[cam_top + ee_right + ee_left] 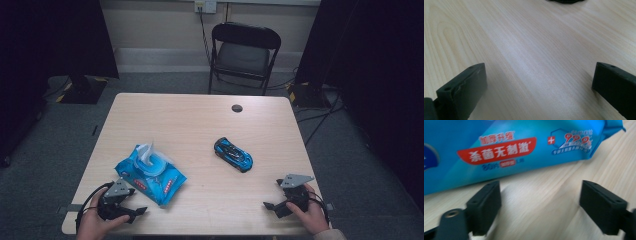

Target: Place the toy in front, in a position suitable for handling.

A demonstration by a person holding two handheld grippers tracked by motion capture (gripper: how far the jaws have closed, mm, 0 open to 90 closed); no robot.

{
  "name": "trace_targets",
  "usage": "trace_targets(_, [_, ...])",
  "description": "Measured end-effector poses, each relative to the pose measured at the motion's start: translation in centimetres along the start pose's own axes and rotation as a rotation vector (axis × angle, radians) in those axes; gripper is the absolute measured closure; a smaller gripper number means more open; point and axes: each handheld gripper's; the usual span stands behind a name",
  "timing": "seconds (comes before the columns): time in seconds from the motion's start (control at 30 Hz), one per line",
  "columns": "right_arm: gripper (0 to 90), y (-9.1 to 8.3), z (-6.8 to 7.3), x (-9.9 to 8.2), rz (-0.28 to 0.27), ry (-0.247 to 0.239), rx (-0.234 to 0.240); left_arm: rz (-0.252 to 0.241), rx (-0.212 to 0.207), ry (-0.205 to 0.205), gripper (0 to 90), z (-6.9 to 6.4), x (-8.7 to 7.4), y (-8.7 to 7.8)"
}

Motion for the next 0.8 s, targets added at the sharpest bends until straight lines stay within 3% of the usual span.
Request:
trace_targets(0.17, [0.0, 0.0, 0.0, 0.0, 0.001, 0.001, -0.001, -0.012, 0.061, -0.005, 18.4, -0.4, 0.7, -0.1])
trace_targets(0.23, [0.0, 0.0, 0.0, 0.0, 0.001, 0.003, -0.003, -0.042, 0.087, -0.006, 21.2, -0.6, 1.1, -0.3])
trace_targets(0.47, [0.0, 0.0, 0.0, 0.0, 0.001, 0.003, -0.005, -0.068, 0.118, -0.011, 20.3, -0.9, 1.9, 0.0])
trace_targets(0.8, [0.0, 0.0, 0.1, 0.0, 0.000, 0.005, -0.006, -0.058, 0.171, -0.014, 17.9, -0.9, 2.7, 0.7])
Point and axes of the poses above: each handheld gripper's, and its own axes: y roughly forward along the jaws, x roughly out of its top, z roughly to its left, and after that the axes turned 9 degrees about x, right-handed
